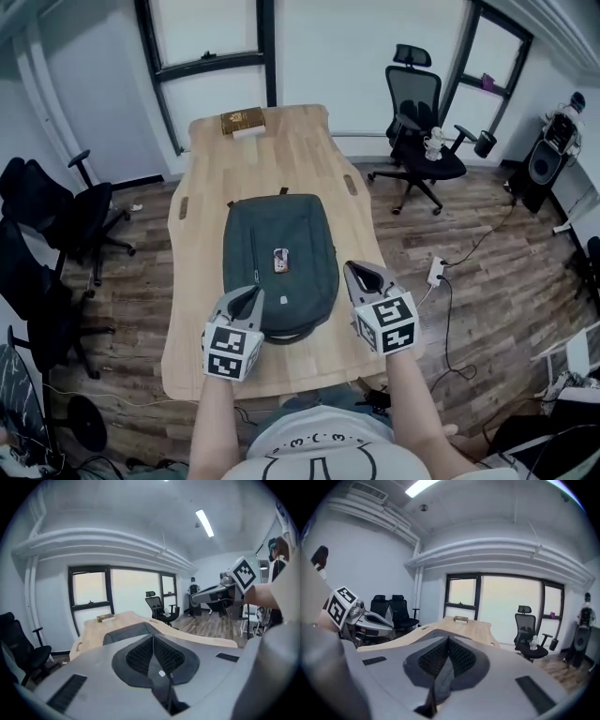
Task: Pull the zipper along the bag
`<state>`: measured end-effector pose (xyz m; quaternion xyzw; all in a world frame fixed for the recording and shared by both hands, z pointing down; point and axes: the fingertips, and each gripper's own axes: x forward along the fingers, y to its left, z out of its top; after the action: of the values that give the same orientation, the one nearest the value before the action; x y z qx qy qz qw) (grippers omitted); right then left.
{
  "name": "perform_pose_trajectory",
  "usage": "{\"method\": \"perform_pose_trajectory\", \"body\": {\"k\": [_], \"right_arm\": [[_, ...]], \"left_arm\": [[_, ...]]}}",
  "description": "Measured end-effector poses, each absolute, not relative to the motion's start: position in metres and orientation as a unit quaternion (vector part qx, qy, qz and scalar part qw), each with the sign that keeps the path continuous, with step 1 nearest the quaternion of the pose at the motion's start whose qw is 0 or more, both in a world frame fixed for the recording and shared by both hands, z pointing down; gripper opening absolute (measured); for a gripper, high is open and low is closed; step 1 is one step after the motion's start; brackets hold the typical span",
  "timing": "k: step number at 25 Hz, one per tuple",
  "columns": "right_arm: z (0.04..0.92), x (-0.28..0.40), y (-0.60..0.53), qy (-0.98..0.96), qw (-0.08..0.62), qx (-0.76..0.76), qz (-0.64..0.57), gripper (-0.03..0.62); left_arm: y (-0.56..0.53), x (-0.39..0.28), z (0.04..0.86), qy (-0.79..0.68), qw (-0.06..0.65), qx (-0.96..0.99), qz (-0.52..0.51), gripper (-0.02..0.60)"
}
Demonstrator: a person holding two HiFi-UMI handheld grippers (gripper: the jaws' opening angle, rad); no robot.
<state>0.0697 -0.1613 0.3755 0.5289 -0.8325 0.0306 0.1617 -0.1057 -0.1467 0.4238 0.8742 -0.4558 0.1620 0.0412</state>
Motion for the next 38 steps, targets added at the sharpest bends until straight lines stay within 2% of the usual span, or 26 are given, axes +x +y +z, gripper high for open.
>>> {"method": "perform_pose_trajectory", "body": {"k": [7,13,23,30,38], "right_arm": [[0.326,0.043,-0.135,-0.844,0.104,0.526,-0.002,0.052],[0.290,0.039,-0.124,-0.852,0.071,0.518,-0.028,0.052],[0.226,0.041,-0.112,-0.840,0.059,0.530,-0.104,0.052],[0.223,0.056,-0.086,-0.831,0.052,0.545,-0.102,0.051],[0.229,0.043,-0.080,-0.839,0.058,0.532,-0.097,0.051]], "left_arm": [[-0.136,-0.145,0.351,-0.512,0.004,0.856,0.066,0.017],[-0.125,-0.149,0.297,-0.535,-0.040,0.844,0.021,0.017],[-0.115,-0.151,0.253,-0.573,-0.078,0.816,0.002,0.017],[-0.088,-0.151,0.239,-0.593,-0.099,0.799,-0.003,0.017],[-0.072,-0.155,0.230,-0.598,-0.127,0.791,0.006,0.017]]}}
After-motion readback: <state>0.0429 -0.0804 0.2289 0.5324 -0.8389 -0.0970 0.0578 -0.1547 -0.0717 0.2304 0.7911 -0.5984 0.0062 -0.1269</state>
